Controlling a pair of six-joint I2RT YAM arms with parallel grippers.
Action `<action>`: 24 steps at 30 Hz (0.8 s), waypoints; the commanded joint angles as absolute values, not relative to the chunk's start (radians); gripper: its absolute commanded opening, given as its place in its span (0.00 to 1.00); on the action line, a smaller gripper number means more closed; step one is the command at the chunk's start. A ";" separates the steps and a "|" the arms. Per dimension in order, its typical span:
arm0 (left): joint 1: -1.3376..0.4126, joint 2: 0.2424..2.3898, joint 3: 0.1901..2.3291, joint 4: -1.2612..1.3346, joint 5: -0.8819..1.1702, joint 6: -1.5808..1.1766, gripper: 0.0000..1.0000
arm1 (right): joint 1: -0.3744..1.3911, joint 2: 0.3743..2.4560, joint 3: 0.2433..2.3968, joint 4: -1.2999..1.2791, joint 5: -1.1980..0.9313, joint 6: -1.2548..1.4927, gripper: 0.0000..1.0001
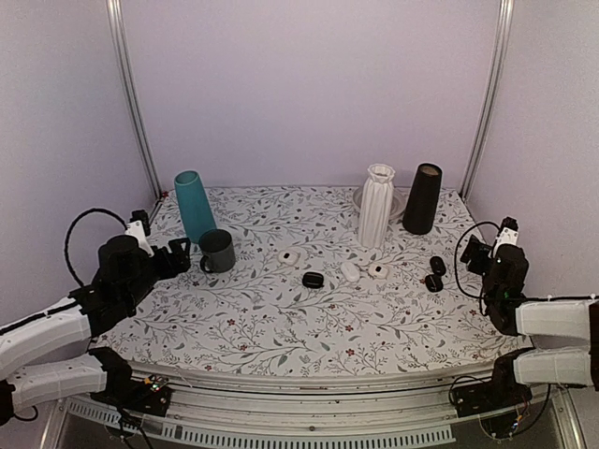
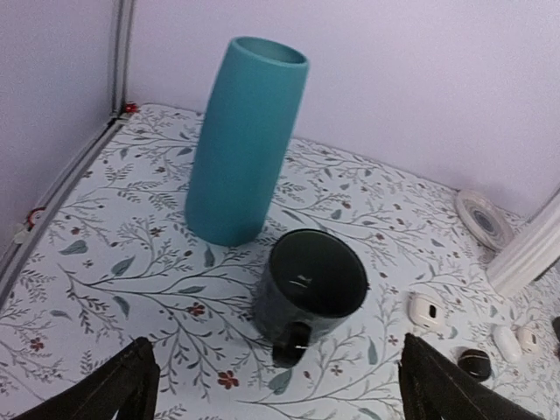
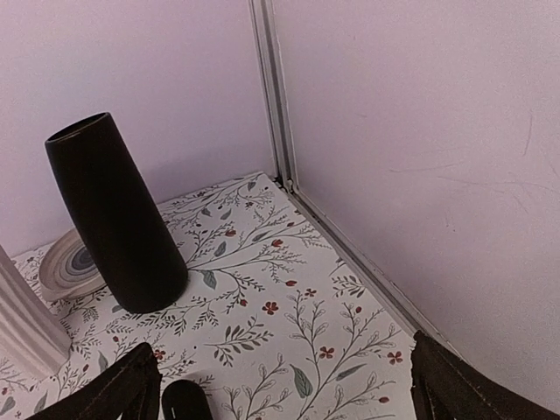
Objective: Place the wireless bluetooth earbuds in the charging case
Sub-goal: Reset both arms
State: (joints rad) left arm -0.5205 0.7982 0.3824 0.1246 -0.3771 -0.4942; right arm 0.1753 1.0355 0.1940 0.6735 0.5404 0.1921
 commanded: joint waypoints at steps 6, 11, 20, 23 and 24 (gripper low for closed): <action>-0.257 0.850 0.266 0.365 -0.378 -0.382 0.96 | 0.151 1.460 0.103 1.501 0.391 -0.079 0.99; -0.188 0.896 0.240 0.561 -0.409 -0.244 0.96 | 0.130 1.499 0.081 1.590 0.295 -0.099 0.99; -0.080 1.251 0.036 1.369 -0.389 -0.002 0.96 | 0.072 1.544 0.190 1.410 0.256 -0.041 0.99; -0.073 1.412 0.045 1.538 -0.390 -0.016 0.96 | 0.073 1.536 0.183 1.414 0.256 -0.035 0.99; -0.073 1.485 0.045 1.639 -0.378 -0.003 0.96 | 0.072 1.541 0.183 1.418 0.255 -0.041 0.99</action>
State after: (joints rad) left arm -0.0879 1.3159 0.0338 1.1557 -0.4107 -0.0658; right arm 0.0780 1.5341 0.1734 1.4403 0.2695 -0.0631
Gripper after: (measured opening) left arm 0.960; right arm 0.990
